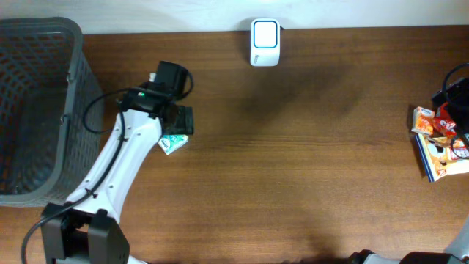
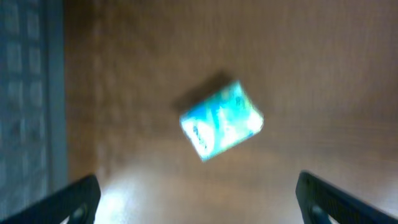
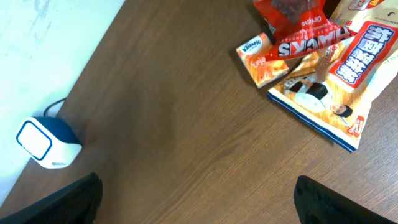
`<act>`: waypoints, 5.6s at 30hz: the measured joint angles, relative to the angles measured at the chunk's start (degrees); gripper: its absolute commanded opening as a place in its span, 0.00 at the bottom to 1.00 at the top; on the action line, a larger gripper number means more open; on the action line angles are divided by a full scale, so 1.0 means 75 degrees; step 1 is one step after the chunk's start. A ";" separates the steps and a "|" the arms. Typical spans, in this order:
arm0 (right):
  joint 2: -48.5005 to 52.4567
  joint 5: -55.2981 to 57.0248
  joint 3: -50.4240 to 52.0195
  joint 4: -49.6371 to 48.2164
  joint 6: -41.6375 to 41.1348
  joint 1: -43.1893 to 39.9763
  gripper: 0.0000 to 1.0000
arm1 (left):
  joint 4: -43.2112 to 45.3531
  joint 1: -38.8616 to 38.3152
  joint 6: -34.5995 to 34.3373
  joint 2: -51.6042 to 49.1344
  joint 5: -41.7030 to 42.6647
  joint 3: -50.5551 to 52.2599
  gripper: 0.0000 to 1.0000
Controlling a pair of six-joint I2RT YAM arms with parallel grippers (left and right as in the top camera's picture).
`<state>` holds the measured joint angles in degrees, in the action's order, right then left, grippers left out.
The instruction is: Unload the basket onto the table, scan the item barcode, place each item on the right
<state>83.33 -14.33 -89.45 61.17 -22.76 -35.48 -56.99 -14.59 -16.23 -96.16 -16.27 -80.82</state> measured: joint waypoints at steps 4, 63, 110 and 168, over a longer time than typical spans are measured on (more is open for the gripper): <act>0.0000 -0.0006 0.0000 0.0000 0.0000 -0.0003 0.98 | 0.0962 0.0402 0.0204 -0.0003 0.0673 0.0592 1.00; 0.0029 -0.0020 0.0000 -0.0003 0.0000 0.0000 0.98 | 0.5505 -0.2384 -0.0417 -0.0580 0.4855 0.2876 0.74; 0.0029 -0.0023 0.0000 -0.0003 0.0000 0.0000 0.98 | 0.5082 -0.1810 -0.0268 -0.2393 0.6257 0.1378 0.03; 0.0035 -0.0020 0.0000 -0.0003 0.0006 -0.0003 0.98 | 0.1801 -0.2037 0.0734 -0.3427 0.2961 -0.1582 0.00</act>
<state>83.59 -14.48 -89.45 61.14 -22.72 -35.51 -43.48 -29.87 -10.72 -121.86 5.93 -92.68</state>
